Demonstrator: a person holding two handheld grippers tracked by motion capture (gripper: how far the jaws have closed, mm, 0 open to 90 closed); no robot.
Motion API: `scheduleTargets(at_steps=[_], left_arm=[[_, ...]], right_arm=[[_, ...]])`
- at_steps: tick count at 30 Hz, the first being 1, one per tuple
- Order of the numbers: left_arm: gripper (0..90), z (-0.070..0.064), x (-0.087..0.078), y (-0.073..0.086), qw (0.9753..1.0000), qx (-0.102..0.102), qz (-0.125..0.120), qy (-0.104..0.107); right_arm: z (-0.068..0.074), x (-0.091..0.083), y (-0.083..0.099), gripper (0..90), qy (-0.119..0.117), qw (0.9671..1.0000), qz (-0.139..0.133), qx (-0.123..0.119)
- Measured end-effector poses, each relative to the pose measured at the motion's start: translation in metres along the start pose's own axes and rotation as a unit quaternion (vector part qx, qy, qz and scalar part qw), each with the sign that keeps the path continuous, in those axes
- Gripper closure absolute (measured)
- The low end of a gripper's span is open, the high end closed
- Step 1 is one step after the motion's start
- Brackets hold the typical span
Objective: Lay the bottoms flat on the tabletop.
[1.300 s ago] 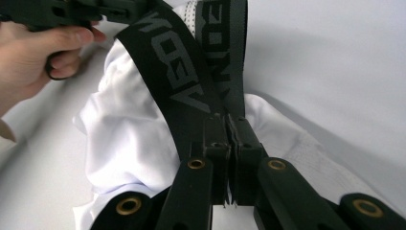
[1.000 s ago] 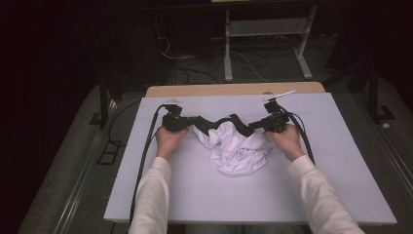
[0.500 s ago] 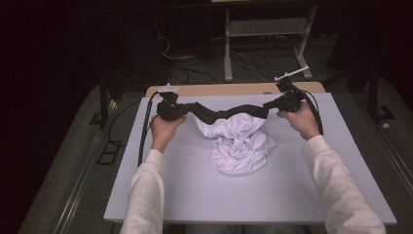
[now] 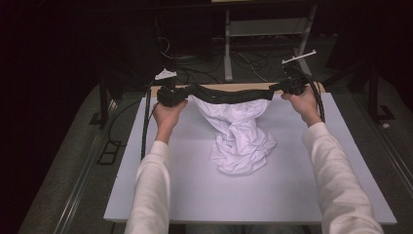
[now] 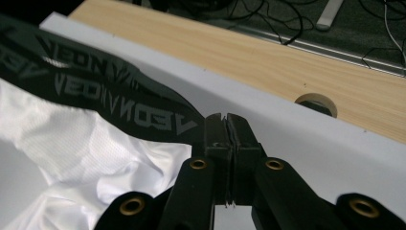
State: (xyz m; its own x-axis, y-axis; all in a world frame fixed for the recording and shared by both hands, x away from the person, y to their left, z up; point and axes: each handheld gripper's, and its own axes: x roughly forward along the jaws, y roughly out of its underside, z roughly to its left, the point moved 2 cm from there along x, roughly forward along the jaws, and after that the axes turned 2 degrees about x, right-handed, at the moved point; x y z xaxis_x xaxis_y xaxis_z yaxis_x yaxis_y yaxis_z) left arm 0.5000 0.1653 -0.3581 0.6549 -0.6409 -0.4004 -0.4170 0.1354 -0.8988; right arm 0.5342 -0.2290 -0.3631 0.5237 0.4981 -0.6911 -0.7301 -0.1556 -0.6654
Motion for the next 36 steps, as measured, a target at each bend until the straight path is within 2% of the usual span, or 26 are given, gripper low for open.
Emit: scheduleTargets(at_steps=[4, 8, 15, 18, 20, 22, 23, 24, 25, 26, 29, 31, 33, 36], left_arm=[[85.9, 0.007, 0.003, -0.002, 0.9999, -0.010, -0.008, -0.007], [85.9, 0.011, 0.002, -0.013, 0.9998, 0.005, -0.007, -0.015], [85.8, 0.013, 0.000, -0.034, 0.9995, 0.008, -0.023, -0.019], [85.8, 0.014, 0.001, -0.034, 0.9996, -0.001, -0.023, -0.017], [85.8, 0.015, 0.003, -0.030, 0.9997, -0.007, -0.015, -0.017], [85.5, 0.016, 0.007, -0.021, 0.9996, -0.019, -0.015, -0.017], [84.8, 0.017, 0.008, -0.016, 0.9994, -0.024, -0.020, -0.017], [81.5, 0.017, 0.010, -0.010, 0.9991, -0.029, -0.025, -0.017], [75.7, 0.017, 0.013, 0.002, 0.9985, -0.039, -0.033, -0.018], [70.1, 0.018, 0.015, 0.009, 0.9983, -0.045, -0.030, -0.021], [59.3, 0.025, 0.021, 0.037, 0.9965, -0.076, -0.006, -0.033], [52.5, 0.029, 0.021, 0.050, 0.9947, -0.097, -0.008, -0.032], [46.2, 0.030, 0.019, 0.058, 0.9938, -0.109, -0.011, -0.021], [37.3, 0.027, 0.015, 0.062, 0.9931, -0.116, -0.016, -0.009]], right_arm=[[-0.007, 0.005, -0.005, 87.4, 0.010, 0.9999, -0.001, 0.005], [-0.010, 0.002, -0.016, 87.4, 0.014, 0.9998, -0.009, 0.010], [-0.005, -0.006, -0.033, 87.5, 0.023, 0.9995, -0.022, 0.000], [-0.004, -0.008, -0.038, 87.4, 0.024, 0.9993, -0.028, 0.006], [-0.005, -0.005, -0.038, 87.4, 0.024, 0.9992, -0.027, 0.016], [-0.008, 0.001, -0.034, 86.9, 0.027, 0.9991, -0.022, 0.025], [-0.009, 0.004, -0.030, 85.1, 0.021, 0.9988, -0.029, 0.035], [-0.011, 0.008, -0.024, 77.7, 0.008, 0.9981, -0.046, 0.041], [-0.011, 0.011, -0.018, 72.5, 0.010, 0.9973, -0.058, 0.044], [-0.011, 0.018, -0.006, 66.9, 0.022, 0.9966, -0.068, 0.041], [-0.014, 0.034, 0.018, 59.2, 0.022, 0.9970, -0.056, 0.048], [-0.016, 0.041, 0.034, 53.8, 0.017, 0.9970, -0.050, 0.056], [-0.016, 0.043, 0.041, 47.0, 0.012, 0.9967, -0.049, 0.063], [-0.012, 0.041, 0.048, 38.5, -0.009, 0.9952, -0.063, 0.074]])
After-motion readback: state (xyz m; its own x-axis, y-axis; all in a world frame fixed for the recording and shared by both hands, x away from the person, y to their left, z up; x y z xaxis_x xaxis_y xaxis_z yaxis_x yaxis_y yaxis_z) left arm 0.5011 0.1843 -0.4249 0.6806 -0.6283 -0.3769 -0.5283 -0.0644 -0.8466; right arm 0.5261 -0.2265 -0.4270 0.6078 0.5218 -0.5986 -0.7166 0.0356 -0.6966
